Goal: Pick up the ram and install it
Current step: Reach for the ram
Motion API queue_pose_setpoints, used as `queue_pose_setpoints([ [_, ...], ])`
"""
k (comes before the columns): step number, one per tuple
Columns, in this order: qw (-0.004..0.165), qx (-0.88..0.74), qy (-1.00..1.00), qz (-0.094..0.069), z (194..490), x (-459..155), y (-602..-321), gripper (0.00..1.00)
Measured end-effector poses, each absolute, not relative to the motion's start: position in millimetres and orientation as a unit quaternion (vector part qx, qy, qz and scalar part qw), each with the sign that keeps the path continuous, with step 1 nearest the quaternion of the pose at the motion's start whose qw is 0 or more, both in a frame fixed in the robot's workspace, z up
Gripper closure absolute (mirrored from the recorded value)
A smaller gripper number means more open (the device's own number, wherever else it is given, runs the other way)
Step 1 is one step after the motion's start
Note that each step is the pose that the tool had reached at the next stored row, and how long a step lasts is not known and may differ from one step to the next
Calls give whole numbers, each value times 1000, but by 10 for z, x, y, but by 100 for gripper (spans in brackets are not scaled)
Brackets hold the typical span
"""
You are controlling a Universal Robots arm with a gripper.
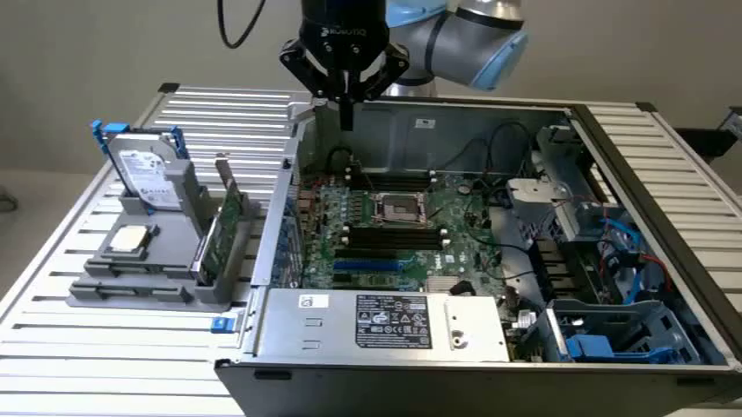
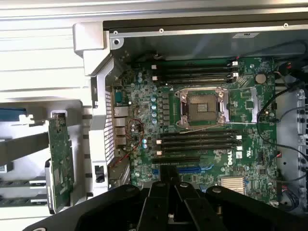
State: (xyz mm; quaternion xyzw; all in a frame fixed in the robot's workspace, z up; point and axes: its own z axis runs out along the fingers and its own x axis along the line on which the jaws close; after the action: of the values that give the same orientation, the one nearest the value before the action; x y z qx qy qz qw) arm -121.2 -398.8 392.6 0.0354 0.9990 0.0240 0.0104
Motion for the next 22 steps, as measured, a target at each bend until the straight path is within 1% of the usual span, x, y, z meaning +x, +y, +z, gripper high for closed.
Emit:
queue_pose_setpoints([
  [11,10,35,999,24,3927,-1242,-3988,89],
  [16,-3,36,999,24,3923,-1458,-3987,89],
  [22,-27,36,999,23,3917,-1688,-3987,89],
])
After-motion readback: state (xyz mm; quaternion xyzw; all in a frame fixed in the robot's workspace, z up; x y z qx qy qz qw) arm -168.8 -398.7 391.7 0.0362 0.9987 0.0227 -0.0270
